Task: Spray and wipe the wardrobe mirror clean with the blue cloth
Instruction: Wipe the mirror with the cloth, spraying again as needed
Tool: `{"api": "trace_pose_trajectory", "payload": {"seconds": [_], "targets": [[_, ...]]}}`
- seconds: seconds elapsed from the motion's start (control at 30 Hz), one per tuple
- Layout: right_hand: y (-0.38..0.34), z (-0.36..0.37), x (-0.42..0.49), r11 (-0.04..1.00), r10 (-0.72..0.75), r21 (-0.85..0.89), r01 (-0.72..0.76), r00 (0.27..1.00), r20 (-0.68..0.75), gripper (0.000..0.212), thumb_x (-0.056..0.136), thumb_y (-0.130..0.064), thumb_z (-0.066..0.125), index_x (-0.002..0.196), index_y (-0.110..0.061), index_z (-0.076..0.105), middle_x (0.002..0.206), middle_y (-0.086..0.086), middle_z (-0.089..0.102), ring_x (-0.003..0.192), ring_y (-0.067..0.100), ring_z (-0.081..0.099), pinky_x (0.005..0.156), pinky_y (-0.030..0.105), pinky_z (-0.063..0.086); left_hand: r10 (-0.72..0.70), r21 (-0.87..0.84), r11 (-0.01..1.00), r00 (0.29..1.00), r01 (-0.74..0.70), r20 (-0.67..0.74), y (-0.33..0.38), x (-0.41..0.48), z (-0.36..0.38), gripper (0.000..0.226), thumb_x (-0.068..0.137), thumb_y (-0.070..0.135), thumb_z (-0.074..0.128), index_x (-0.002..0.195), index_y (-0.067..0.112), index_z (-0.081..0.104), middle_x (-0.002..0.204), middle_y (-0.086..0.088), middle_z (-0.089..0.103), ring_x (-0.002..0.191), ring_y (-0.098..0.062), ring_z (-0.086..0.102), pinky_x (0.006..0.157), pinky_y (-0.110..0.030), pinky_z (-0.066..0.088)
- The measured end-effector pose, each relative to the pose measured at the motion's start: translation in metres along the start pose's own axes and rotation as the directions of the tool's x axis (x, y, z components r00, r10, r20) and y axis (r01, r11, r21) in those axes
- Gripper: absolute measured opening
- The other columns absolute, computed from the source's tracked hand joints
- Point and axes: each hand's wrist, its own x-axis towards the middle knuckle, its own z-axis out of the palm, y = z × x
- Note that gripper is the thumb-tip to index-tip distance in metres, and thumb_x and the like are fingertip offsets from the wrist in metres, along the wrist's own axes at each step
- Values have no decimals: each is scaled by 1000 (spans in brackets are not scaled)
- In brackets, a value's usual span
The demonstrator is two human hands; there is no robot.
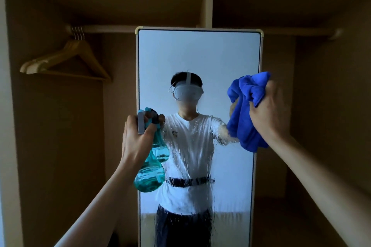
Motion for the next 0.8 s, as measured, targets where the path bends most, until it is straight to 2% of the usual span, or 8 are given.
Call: {"api": "trace_pose_trajectory", "payload": {"seconds": [0.07,0.17,0.23,0.3,0.47,0.63,0.73,0.8], "targets": [[0,7,0,998,62,-30,-61,997,37,15,84,-6,61,90,-10,48,81,7,51,71,26,55,63,39,41,-13,-6,1000,1000,13,-1,0,0,-3,42,75,39,56,112,19,52,108,-6,59,98,-28,60,84,-51,53],[-9,18,0,1000,2,-4,-2,996,89,7,83,-16,55,88,-12,53,78,2,55,68,19,54,63,36,44,-19,-5,1000,1000,19,12,0,0,-8,45,74,39,55,112,16,52,104,-4,59,96,-26,59,79,-45,51],[-19,29,-3,999,4,-38,1,992,126,22,87,-21,57,105,-9,54,94,8,58,78,24,59,68,38,49,-30,0,1000,999,30,21,-1,1,-13,44,74,38,55,112,15,51,101,-2,59,94,-27,60,77,-45,51],[-35,41,-6,999,18,-51,-12,992,123,33,89,-19,63,115,-5,50,103,12,57,82,30,62,64,38,48,-44,0,999,998,44,40,-3,1,-18,44,73,37,55,112,16,51,101,-2,59,94,-28,61,79,-49,53],[-90,65,-9,999,-32,-4,33,986,164,29,90,-17,59,115,-8,49,102,10,53,84,33,60,61,34,35,-72,5,997,993,71,93,-11,0,-29,43,73,38,55,111,18,51,101,-6,61,95,-32,62,83,-54,53],[-134,84,-18,989,-139,-19,149,958,249,31,88,-13,57,117,-9,48,111,10,52,93,35,58,61,36,35,-79,-13,997,987,81,139,-21,-3,-37,36,77,32,57,106,11,51,100,-16,59,79,-25,53,66,-38,44],[-152,95,-24,978,-185,-43,206,937,296,35,86,-11,64,117,-9,47,110,9,52,95,33,57,61,36,37,-99,-17,995,983,103,154,-28,-1,-40,19,90,16,61,104,8,50,92,-11,53,73,-19,46,61,-32,38],[-161,100,-28,969,-223,-37,245,926,306,38,83,-10,67,116,-9,48,108,9,54,93,33,59,59,37,42,-105,-21,994,981,110,165,-31,1,-42,17,91,13,61,104,8,50,90,-8,52,71,-19,45,59,-31,37]]}}
